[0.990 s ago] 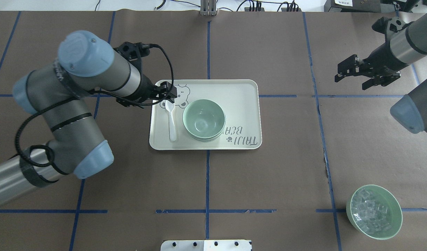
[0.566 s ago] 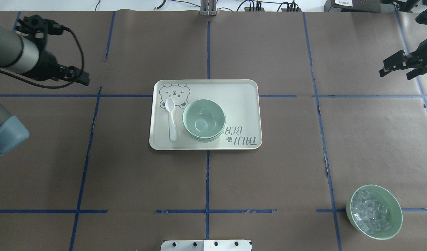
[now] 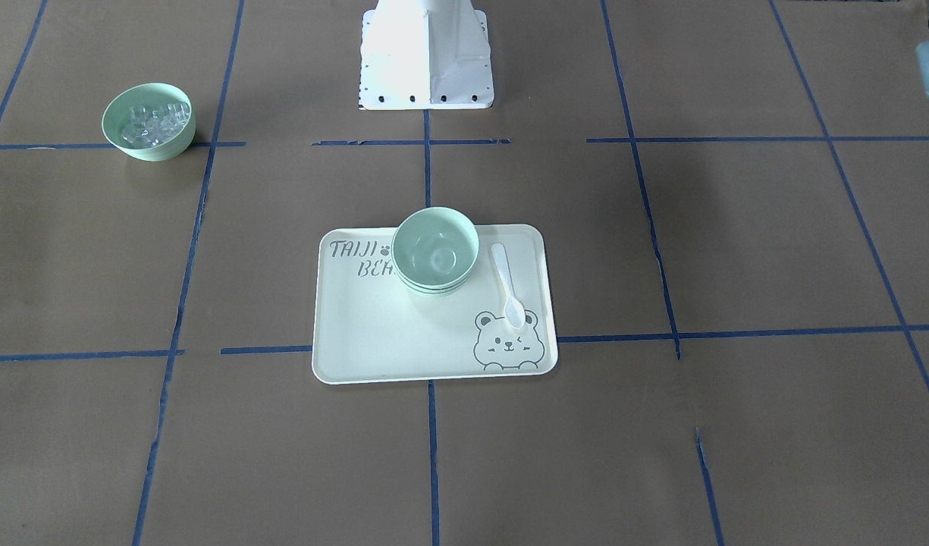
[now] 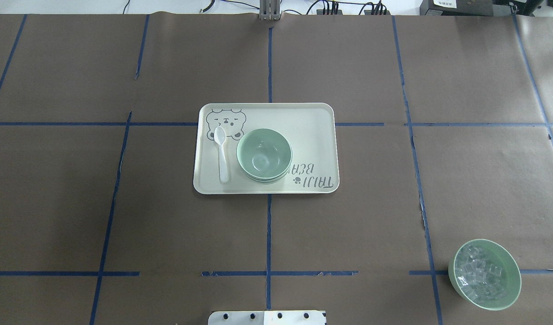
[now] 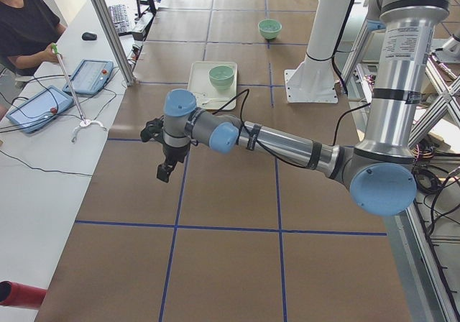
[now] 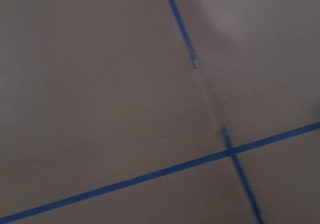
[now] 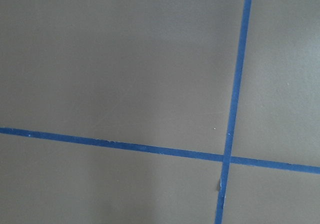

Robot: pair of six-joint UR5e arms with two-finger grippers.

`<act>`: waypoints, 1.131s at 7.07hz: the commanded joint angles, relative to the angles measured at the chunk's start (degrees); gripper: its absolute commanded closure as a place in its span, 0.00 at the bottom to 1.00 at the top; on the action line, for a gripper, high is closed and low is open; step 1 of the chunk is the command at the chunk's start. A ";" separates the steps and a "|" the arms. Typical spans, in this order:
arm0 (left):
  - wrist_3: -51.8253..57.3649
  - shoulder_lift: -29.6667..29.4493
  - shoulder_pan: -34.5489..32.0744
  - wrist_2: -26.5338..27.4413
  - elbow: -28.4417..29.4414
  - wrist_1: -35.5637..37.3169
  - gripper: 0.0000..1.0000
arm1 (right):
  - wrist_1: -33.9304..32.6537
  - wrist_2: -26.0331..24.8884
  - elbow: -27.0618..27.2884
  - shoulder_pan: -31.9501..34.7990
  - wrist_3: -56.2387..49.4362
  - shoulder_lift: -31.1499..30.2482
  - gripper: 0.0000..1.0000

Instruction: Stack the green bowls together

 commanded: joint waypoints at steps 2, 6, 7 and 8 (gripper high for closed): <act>8.67 -1.29 -6.03 -4.23 2.37 16.58 0.00 | -9.21 -0.03 0.21 2.22 -4.85 3.45 0.00; 9.30 1.69 -5.69 -7.57 2.01 16.29 0.00 | -9.04 0.14 -0.32 0.99 -4.23 2.83 0.00; 9.13 1.52 -5.60 -7.14 3.14 13.33 0.00 | -8.95 0.14 -0.32 0.99 -4.32 2.83 0.00; 8.87 1.08 -5.51 -7.14 4.37 9.21 0.00 | -8.95 0.23 -0.14 0.99 -4.32 2.83 0.00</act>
